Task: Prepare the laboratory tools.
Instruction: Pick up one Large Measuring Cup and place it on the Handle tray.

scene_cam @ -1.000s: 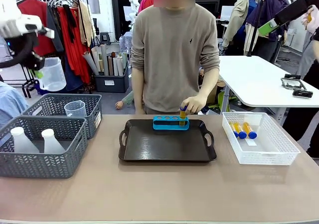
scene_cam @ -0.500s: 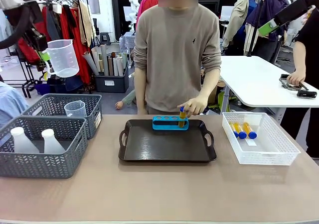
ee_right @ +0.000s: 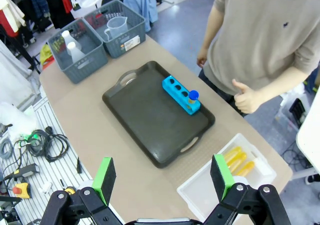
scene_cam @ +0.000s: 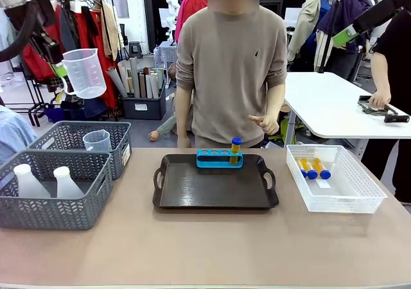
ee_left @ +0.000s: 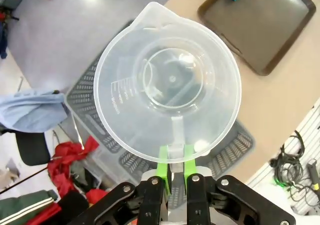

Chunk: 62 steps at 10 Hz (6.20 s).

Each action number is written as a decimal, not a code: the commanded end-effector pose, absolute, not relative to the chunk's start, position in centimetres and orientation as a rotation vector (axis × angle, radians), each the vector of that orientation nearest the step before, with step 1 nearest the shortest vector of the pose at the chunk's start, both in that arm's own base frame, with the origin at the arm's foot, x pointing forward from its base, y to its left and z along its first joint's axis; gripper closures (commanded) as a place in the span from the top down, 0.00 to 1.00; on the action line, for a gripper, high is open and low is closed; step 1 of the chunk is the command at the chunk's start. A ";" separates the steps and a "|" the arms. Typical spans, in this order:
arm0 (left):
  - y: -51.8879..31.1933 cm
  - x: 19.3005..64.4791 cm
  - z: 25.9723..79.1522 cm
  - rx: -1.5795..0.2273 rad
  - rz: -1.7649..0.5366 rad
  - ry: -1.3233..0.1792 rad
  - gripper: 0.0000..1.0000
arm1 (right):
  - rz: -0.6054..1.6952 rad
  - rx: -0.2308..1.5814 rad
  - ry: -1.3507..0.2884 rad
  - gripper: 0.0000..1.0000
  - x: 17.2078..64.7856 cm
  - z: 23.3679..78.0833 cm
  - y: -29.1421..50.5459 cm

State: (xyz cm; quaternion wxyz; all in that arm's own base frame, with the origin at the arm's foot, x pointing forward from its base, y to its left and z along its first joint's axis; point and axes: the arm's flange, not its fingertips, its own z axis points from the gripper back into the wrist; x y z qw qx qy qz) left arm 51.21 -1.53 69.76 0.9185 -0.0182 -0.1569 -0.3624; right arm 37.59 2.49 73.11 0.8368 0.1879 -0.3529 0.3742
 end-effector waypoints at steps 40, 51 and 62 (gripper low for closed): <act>-24.0 51.5 76.6 -0.088 -1.497 -0.184 0.00 | 0.799 0.400 -0.746 1.00 37.5 73.2 2.5; -20.6 50.3 77.4 -0.058 -1.413 -0.196 0.00 | 0.799 0.400 -0.746 1.00 37.5 73.2 2.5; -34.7 56.1 69.2 -0.022 -1.417 -0.075 0.00 | 0.799 0.400 -0.746 1.00 37.5 73.2 2.5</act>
